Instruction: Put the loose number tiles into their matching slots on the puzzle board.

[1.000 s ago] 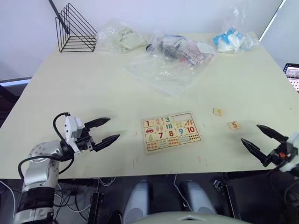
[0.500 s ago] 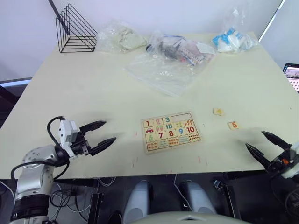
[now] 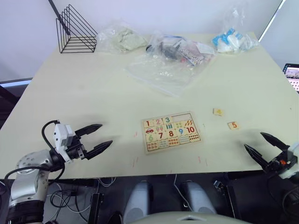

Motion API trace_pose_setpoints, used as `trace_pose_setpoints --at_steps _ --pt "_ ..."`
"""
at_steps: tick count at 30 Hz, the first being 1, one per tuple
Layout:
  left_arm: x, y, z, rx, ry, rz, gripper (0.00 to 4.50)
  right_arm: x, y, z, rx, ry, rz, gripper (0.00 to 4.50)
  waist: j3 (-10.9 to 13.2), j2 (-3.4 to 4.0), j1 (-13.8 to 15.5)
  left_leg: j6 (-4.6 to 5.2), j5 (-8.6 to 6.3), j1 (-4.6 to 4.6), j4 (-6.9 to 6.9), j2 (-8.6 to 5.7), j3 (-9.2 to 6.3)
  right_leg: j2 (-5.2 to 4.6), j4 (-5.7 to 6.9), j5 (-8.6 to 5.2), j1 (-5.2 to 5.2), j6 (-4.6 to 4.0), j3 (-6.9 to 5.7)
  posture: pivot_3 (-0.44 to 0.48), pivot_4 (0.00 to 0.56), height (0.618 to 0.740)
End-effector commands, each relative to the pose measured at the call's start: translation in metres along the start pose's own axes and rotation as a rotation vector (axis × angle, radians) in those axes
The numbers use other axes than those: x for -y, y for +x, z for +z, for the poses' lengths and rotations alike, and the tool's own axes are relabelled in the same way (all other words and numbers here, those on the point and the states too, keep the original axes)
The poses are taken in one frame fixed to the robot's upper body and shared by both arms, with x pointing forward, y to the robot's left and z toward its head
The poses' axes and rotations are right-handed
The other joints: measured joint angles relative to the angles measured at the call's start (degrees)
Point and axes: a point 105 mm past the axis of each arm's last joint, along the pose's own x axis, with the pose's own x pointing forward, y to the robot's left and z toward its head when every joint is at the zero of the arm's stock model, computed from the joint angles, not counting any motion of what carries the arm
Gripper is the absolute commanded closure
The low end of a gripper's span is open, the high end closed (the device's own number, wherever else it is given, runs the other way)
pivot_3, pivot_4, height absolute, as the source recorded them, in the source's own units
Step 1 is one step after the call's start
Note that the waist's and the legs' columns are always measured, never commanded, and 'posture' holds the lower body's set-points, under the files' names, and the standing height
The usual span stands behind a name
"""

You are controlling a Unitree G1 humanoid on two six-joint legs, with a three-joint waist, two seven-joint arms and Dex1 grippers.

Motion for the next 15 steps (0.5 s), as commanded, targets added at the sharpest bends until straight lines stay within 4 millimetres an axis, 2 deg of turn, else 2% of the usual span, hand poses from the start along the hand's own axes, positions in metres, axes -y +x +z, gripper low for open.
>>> trace_pose_setpoints --at_steps 1,15 --pt "-0.0016 -0.0034 0.0141 0.031 0.064 0.008 0.0 0.0022 -0.001 0.0048 0.016 -0.031 -0.003 0.15 0.0 0.0 0.01 0.0 0.0 0.01 0.0 0.0 0.0 0.0 0.0 0.0 0.01 0.0 0.0 0.0 0.15 0.74" --pt "0.0004 -0.0052 0.0074 0.037 0.066 0.01 0.0 0.0071 -0.0033 -0.0006 0.003 -0.032 0.002 0.15 0.0 0.0 -0.01 0.0 0.0 0.03 0.0 0.01 0.03 0.0 0.0 0.0 0.01 0.0 0.02 0.0 0.15 0.74"
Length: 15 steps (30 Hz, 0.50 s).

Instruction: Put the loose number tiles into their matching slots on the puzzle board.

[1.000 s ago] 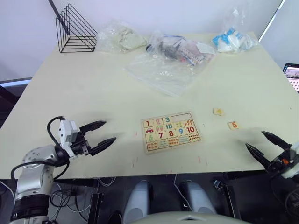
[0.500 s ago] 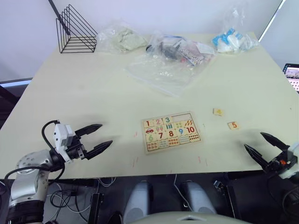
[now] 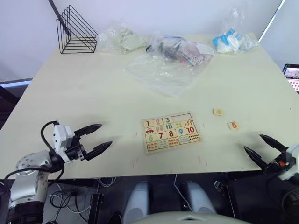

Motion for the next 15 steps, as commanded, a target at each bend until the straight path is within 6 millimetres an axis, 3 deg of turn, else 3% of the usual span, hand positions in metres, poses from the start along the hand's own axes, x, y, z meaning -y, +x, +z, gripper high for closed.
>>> trace_pose_setpoints --at_steps 1,7,15 --pt "-0.001 -0.004 0.006 0.025 0.033 0.012 0.0 0.005 -0.002 0.008 0.021 -0.041 -0.005 0.15 0.0 0.0 0.0 0.0 0.0 0.0 0.0 0.0 0.01 0.0 0.0 0.0 0.0 0.0 0.0 0.0 0.15 0.74" --pt "-0.002 -0.004 0.005 0.036 0.04 0.008 0.0 0.003 0.003 0.011 0.033 -0.034 0.023 0.15 0.0 0.0 0.0 0.0 0.0 0.0 0.0 0.0 0.02 0.0 0.0 0.0 0.0 0.0 0.0 0.0 0.15 0.74" --pt "-0.001 -0.001 0.011 0.051 0.073 -0.055 0.0 0.002 0.02 0.029 0.05 -0.079 0.106 0.15 0.0 0.0 -0.03 0.0 0.0 0.01 0.0 0.0 0.03 0.0 0.0 0.0 0.0 0.0 0.01 0.0 0.15 0.74"
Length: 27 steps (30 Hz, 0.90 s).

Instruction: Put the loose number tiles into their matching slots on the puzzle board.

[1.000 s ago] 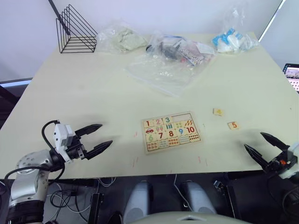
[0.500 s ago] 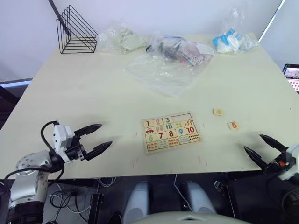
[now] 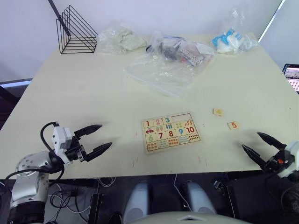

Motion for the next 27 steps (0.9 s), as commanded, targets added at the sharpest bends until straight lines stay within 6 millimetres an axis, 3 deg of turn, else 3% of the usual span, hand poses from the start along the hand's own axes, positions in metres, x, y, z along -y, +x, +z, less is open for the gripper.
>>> trace_pose_setpoints --at_steps 1,10,27 --pt "-0.001 0.001 0.012 0.032 0.056 -0.034 0.0 0.004 0.01 0.021 0.026 -0.055 0.059 0.15 0.0 0.0 0.0 0.0 0.0 0.0 0.0 0.0 0.0 0.0 0.0 0.0 0.0 0.0 0.0 0.0 0.15 0.74" --pt "0.001 0.008 0.025 0.053 0.096 -0.129 0.0 0.023 0.042 0.035 -0.031 -0.108 0.18 0.15 0.0 0.0 -0.03 0.0 0.0 0.0 0.01 -0.01 0.07 0.01 0.0 0.01 0.01 0.0 0.0 0.0 0.15 0.74" --pt "0.009 0.021 0.039 0.067 0.124 -0.248 0.0 0.046 0.1 0.033 -0.265 -0.214 0.44 0.15 0.02 0.01 -0.07 0.0 0.0 -0.01 0.0 0.0 0.05 0.01 0.01 0.02 -0.01 0.0 -0.02 0.0 0.15 0.74"
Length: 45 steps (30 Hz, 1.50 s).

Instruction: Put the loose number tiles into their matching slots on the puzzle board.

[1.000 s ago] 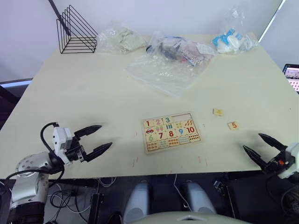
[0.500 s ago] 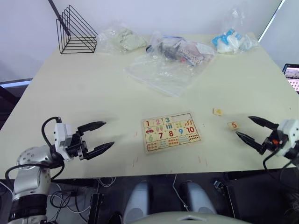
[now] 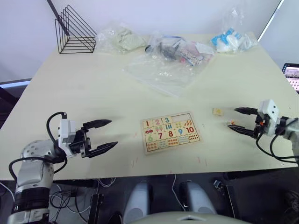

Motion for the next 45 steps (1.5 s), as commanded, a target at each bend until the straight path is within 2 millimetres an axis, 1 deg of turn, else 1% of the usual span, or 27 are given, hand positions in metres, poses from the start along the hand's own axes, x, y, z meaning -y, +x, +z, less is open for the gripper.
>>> trace_pose_setpoints --at_steps 1,7,12,20,30,36,37,38,40,41,43,44,45 --pt "0.003 0.002 0.012 0.017 0.03 -0.041 0.0 0.011 0.007 0.01 -0.034 -0.064 0.034 0.15 0.01 0.0 0.03 0.0 0.0 -0.01 0.0 -0.01 -0.01 -0.02 -0.01 0.0 0.0 0.0 0.0 0.0 0.15 0.74" --pt "0.004 0.006 0.019 0.041 0.048 -0.073 0.0 0.017 0.025 0.016 -0.087 -0.1 0.108 0.15 0.02 0.01 -0.41 0.0 0.0 0.02 -0.03 0.0 -0.01 0.0 0.0 0.0 -0.01 -0.01 0.03 0.0 0.15 0.74" --pt "0.004 0.007 0.022 0.05 0.053 -0.093 0.0 0.022 0.034 0.019 -0.111 -0.111 0.13 0.15 0.02 0.02 -0.46 0.0 0.0 -0.01 -0.03 -0.01 -0.03 -0.03 0.0 0.01 -0.01 -0.01 0.01 0.0 0.15 0.74" --pt "0.009 0.006 0.023 0.054 0.048 -0.143 0.0 0.03 0.038 0.02 -0.17 -0.1 0.132 0.15 0.03 0.03 -1.34 0.0 0.0 0.0 -0.05 -0.01 -0.13 -0.03 0.0 0.01 -0.02 -0.01 0.01 0.0 0.15 0.74" --pt "0.008 0.006 0.024 0.045 0.054 -0.146 0.0 0.03 0.047 0.02 -0.197 -0.137 0.15 0.15 0.03 0.03 -1.38 0.0 0.0 0.0 -0.05 -0.01 -0.16 -0.03 0.0 0.01 -0.02 -0.01 0.03 0.0 0.15 0.74" --pt "0.007 0.006 0.024 0.037 0.063 -0.142 0.0 0.029 0.049 0.017 -0.218 -0.136 0.155 0.15 0.03 0.03 -1.38 -0.01 0.0 0.0 -0.05 0.0 -0.21 -0.04 0.0 0.01 -0.02 -0.01 0.02 0.0 0.15 0.74" --pt "0.007 0.006 0.024 0.037 0.063 -0.142 0.0 0.029 0.05 0.017 -0.223 -0.134 0.154 0.67 0.03 0.03 -1.38 -0.01 0.0 0.0 -0.05 0.0 -0.21 -0.04 0.0 0.01 -0.02 -0.01 0.03 0.0 0.15 0.74" --pt "0.007 0.006 0.024 0.037 0.063 -0.141 0.0 0.029 0.05 0.016 -0.224 -0.13 0.156 0.79 0.03 0.03 -1.39 0.0 0.0 0.0 -0.05 0.0 -0.21 -0.04 0.0 0.01 -0.02 -0.01 0.03 0.0 0.15 0.74" --pt "0.007 0.006 0.024 0.038 0.063 -0.141 0.0 0.028 0.05 0.015 -0.228 -0.117 0.161 1.29 0.03 0.03 -1.4 0.0 0.0 0.01 -0.05 0.0 -0.22 -0.04 0.01 0.01 -0.02 -0.01 0.03 0.0 0.15 0.74" --pt "0.007 0.006 0.024 0.037 0.063 -0.141 0.0 0.028 0.051 0.015 -0.228 -0.114 0.163 1.84 0.03 0.03 -1.41 -0.01 0.0 0.01 -0.05 0.0 -0.21 -0.04 0.01 0.01 -0.02 -0.01 0.03 0.0 0.15 0.74" --pt "0.007 0.006 0.024 0.037 0.063 -0.14 0.0 0.028 0.051 0.015 -0.23 -0.113 0.161 2.66 0.03 0.03 -1.41 -0.01 0.0 0.01 -0.05 -0.01 -0.21 -0.04 0.01 0.01 -0.02 -0.01 0.03 0.0 0.15 0.74" --pt "0.007 0.006 0.025 0.037 0.063 -0.14 0.0 0.028 0.051 0.014 -0.229 -0.114 0.157 3.17 0.03 0.03 -1.41 -0.01 0.0 0.01 -0.05 -0.01 -0.22 -0.04 0.01 0.01 -0.02 -0.01 0.03 0.0 0.15 0.74" --pt "0.007 0.007 0.025 0.038 0.063 -0.14 0.0 0.029 0.051 0.015 -0.227 -0.114 0.154 3.51 0.03 0.03 -1.41 -0.01 0.0 0.01 -0.05 0.0 -0.22 -0.04 0.01 0.01 -0.02 -0.01 0.03 0.0 0.15 0.74"
